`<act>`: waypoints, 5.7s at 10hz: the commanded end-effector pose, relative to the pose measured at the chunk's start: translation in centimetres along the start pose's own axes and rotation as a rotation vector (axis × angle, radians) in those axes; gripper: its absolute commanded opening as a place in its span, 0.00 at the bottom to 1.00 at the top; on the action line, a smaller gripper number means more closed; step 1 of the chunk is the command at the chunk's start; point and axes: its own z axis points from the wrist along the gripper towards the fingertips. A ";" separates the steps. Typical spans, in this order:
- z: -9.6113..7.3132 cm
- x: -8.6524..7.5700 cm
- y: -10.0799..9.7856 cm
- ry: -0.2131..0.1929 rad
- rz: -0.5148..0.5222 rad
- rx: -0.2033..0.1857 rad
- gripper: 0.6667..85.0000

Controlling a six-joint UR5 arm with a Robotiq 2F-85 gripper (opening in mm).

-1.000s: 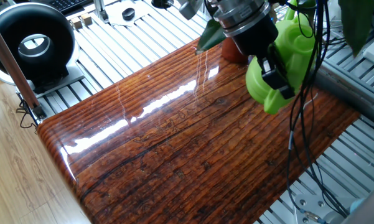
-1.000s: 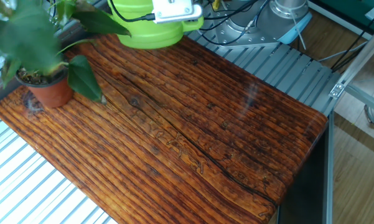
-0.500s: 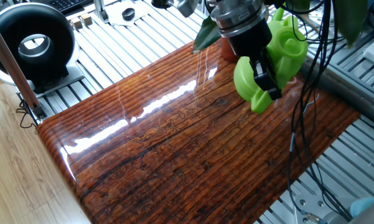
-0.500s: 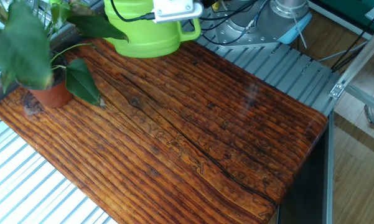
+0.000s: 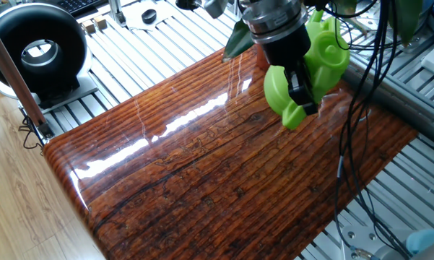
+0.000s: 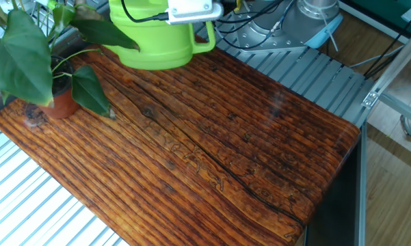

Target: Water the plant

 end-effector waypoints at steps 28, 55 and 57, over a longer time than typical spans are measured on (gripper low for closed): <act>-11.4 10.6 11.9 0.250 -0.268 -0.060 0.01; -12.8 15.7 1.1 0.212 -0.634 0.002 0.01; -12.6 15.6 0.5 0.209 -0.624 0.014 0.01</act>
